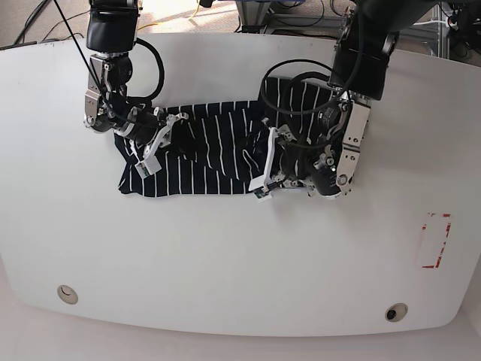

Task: Layout the t-shirt on the table in an organized manner, then fold the t-shirt properly
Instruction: 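Pinch the folded end with the left gripper and drag it toward the middle, then release the fabric with the left gripper and move it to the strip end, then grasp both strip ends, right gripper regrasping its end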

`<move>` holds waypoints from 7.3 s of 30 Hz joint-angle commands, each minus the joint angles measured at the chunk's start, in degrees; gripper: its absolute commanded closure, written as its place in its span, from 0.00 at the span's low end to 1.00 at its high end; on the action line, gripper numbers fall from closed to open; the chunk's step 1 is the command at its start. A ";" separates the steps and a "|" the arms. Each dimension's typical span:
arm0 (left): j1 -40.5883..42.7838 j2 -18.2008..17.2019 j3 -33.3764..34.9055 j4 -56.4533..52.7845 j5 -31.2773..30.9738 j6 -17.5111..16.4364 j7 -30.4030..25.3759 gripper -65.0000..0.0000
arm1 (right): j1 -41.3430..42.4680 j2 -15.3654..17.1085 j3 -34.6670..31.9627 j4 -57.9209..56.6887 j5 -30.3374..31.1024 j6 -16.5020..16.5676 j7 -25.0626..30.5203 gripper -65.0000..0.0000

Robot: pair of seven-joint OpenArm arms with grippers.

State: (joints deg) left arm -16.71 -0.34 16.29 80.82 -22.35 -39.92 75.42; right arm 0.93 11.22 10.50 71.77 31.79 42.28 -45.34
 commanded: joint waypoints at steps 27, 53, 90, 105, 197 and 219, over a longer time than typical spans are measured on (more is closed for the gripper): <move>-7.60 -1.55 -0.43 1.07 -0.46 -0.08 -2.58 0.94 | -0.53 0.51 0.09 -0.95 -6.69 -2.28 -5.78 0.98; -11.29 -1.90 -1.31 -2.35 -0.82 -0.08 -3.99 0.93 | -0.53 0.51 0.09 -0.95 -6.60 -2.28 -5.78 0.98; -7.33 -2.34 -15.28 17.07 -2.57 -0.08 1.90 0.47 | -0.53 0.51 -0.08 -0.95 -6.60 -2.28 -5.78 0.98; 8.05 -12.54 -19.68 18.04 -0.90 -0.08 -9.88 0.74 | -0.45 0.51 -0.08 -0.87 -6.52 -2.28 -5.78 0.98; 13.06 -15.27 -19.85 1.78 10.96 -0.08 -17.26 0.83 | 6.41 -6.43 25.94 -1.04 15.99 -2.28 -28.28 0.30; 10.07 -9.20 -8.43 1.51 11.23 -0.08 -17.35 0.83 | 3.95 -2.74 25.94 23.40 16.34 -2.28 -32.68 0.98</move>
State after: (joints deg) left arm -6.81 -10.33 6.20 82.63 -12.16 -39.46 54.92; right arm 3.92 7.57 36.42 91.61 46.52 39.66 -78.37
